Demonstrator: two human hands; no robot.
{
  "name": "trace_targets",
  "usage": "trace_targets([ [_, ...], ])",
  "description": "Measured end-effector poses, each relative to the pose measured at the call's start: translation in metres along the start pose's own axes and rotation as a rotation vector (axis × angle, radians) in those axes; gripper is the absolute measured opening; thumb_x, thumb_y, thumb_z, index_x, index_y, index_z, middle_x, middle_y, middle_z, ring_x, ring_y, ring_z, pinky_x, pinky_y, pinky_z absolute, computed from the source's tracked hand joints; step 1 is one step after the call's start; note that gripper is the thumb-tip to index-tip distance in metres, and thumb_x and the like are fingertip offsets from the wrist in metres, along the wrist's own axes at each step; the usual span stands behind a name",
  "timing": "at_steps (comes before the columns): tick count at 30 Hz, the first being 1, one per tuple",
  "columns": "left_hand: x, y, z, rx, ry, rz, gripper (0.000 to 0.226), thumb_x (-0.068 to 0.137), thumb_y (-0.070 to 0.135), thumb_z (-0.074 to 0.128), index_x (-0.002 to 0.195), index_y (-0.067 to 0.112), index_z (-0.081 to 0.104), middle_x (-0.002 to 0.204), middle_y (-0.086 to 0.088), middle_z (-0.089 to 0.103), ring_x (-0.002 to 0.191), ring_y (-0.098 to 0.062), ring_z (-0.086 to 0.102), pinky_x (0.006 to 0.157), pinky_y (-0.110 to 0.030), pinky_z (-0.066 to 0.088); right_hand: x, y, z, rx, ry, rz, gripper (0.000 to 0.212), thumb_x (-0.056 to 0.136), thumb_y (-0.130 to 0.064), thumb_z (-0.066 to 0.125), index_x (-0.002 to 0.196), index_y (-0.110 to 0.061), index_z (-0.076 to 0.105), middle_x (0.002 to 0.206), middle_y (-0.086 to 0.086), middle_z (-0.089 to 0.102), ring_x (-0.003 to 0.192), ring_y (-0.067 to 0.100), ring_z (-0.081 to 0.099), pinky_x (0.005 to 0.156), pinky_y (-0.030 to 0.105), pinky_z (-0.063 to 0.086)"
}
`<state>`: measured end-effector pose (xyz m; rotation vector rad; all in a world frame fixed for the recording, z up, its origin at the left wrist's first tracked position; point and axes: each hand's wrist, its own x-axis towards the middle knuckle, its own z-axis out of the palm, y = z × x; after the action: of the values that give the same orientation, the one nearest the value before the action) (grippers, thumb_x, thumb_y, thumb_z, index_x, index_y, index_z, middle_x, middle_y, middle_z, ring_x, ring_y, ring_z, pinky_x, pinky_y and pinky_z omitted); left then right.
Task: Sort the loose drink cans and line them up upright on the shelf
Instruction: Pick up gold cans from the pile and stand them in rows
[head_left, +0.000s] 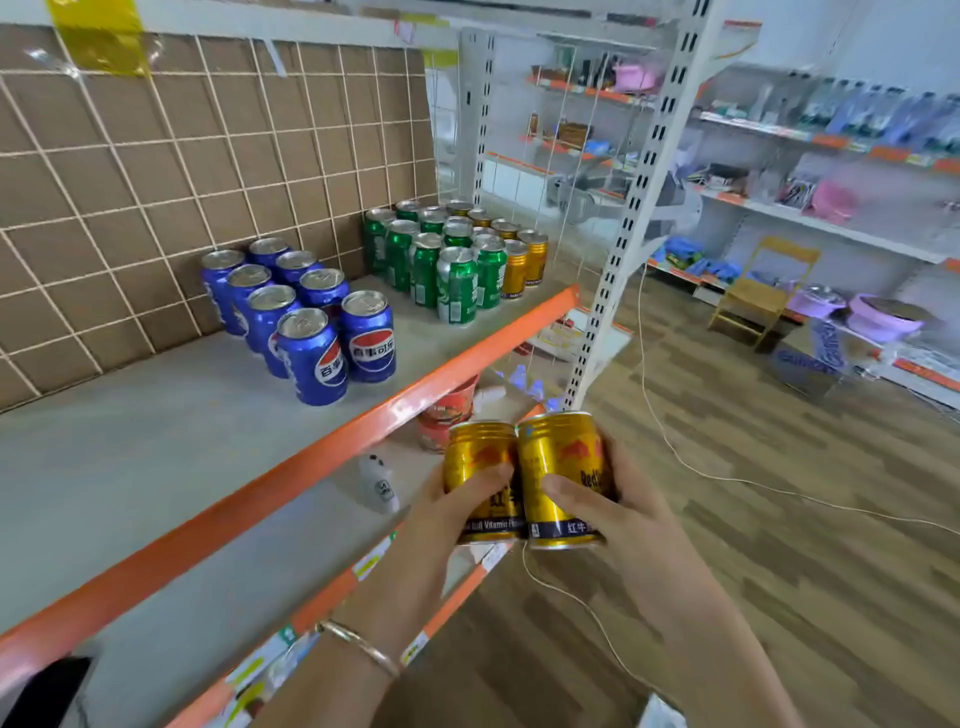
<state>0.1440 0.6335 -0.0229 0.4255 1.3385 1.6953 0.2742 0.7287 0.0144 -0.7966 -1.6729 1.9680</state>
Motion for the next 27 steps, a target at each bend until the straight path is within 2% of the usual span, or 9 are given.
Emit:
trace_targets([
  [2, 0.022, 0.007, 0.004, 0.098, 0.024, 0.009, 0.051, 0.064, 0.036, 0.075, 0.112, 0.019, 0.065, 0.102, -0.010, 0.073, 0.093, -0.026, 0.070, 0.084, -0.039, 0.056, 0.019, -0.004, -0.009, 0.010, 0.016, -0.023, 0.062, 0.067, -0.015, 0.082, 0.121, -0.028, 0.056, 0.105, 0.001, 0.072, 0.095, 0.022, 0.070, 0.073, 0.032, 0.058],
  [6, 0.069, 0.026, 0.008, 0.179, 0.105, 0.056, 0.061, 0.051, 0.050, 0.079, 0.105, 0.024, 0.067, 0.095, -0.004, 0.074, 0.088, -0.024, 0.071, 0.089, -0.047, 0.053, 0.065, -0.013, -0.020, 0.044, 0.005, -0.037, 0.062, 0.071, -0.020, 0.081, 0.126, -0.027, 0.053, 0.114, 0.006, 0.068, 0.101, 0.027, 0.068, 0.084, 0.046, 0.056],
  [9, 0.108, 0.044, 0.011, 0.220, 0.131, 0.079, 0.043, 0.069, 0.037, 0.079, 0.103, 0.015, 0.067, 0.085, -0.004, 0.075, 0.077, -0.018, 0.072, 0.073, -0.030, 0.057, 0.110, -0.024, -0.023, 0.064, 0.015, -0.049, 0.052, 0.075, -0.018, 0.073, 0.123, -0.023, 0.056, 0.111, 0.007, 0.070, 0.097, 0.027, 0.069, 0.078, 0.039, 0.057],
  [11, 0.135, 0.058, 0.012, 0.210, 0.159, 0.087, 0.023, 0.077, 0.028, 0.073, 0.094, 0.014, 0.066, 0.071, 0.000, 0.074, 0.064, -0.011, 0.071, 0.054, -0.020, 0.053, 0.144, -0.031, -0.024, 0.103, 0.037, -0.022, 0.053, 0.072, -0.026, 0.075, 0.122, -0.020, 0.058, 0.111, 0.009, 0.069, 0.098, 0.029, 0.069, 0.082, 0.045, 0.056],
  [13, 0.158, 0.073, 0.012, 0.207, 0.176, 0.055, 0.021, 0.078, 0.029, 0.071, 0.092, 0.015, 0.064, 0.067, 0.001, 0.072, 0.058, -0.012, 0.070, 0.048, -0.024, 0.052, 0.178, -0.037, -0.027, 0.125, 0.043, 0.006, 0.054, 0.072, -0.034, 0.077, 0.122, -0.022, 0.060, 0.114, 0.010, 0.068, 0.102, 0.032, 0.067, 0.091, 0.052, 0.052],
  [16, 0.194, 0.091, 0.005, 0.235, 0.186, 0.020, 0.034, 0.071, 0.046, 0.074, 0.092, 0.021, 0.066, 0.081, -0.006, 0.074, 0.074, -0.023, 0.071, 0.071, -0.044, 0.058, 0.223, -0.052, -0.029, 0.118, 0.007, 0.028, 0.051, 0.071, -0.038, 0.069, 0.119, -0.022, 0.062, 0.111, 0.009, 0.070, 0.100, 0.030, 0.068, 0.092, 0.050, 0.051],
  [18, 0.216, 0.104, -0.001, 0.259, 0.219, 0.048, 0.027, 0.071, 0.045, 0.075, 0.084, 0.023, 0.066, 0.074, 0.001, 0.074, 0.070, -0.013, 0.071, 0.074, -0.029, 0.058, 0.248, -0.062, -0.029, 0.117, -0.016, 0.017, 0.048, 0.070, -0.031, 0.069, 0.116, -0.018, 0.063, 0.109, 0.011, 0.071, 0.099, 0.029, 0.068, 0.090, 0.049, 0.052],
  [20, 0.232, 0.114, -0.005, 0.263, 0.237, 0.089, 0.018, 0.072, 0.035, 0.076, 0.081, 0.025, 0.065, 0.071, 0.006, 0.072, 0.060, -0.001, 0.068, 0.055, -0.011, 0.051, 0.267, -0.070, -0.028, 0.108, -0.034, 0.004, 0.050, 0.068, -0.021, 0.075, 0.116, -0.017, 0.062, 0.108, 0.010, 0.071, 0.097, 0.029, 0.069, 0.087, 0.048, 0.053],
  [27, 0.283, 0.146, -0.006, 0.311, 0.318, 0.190, 0.034, 0.065, 0.020, 0.083, 0.094, 0.022, 0.067, 0.084, 0.007, 0.072, 0.074, -0.007, 0.068, 0.057, -0.015, 0.049, 0.334, -0.087, -0.025, 0.016, -0.058, -0.056, 0.051, 0.062, -0.016, 0.075, 0.112, -0.015, 0.061, 0.100, 0.007, 0.073, 0.093, 0.028, 0.070, 0.086, 0.053, 0.054],
])
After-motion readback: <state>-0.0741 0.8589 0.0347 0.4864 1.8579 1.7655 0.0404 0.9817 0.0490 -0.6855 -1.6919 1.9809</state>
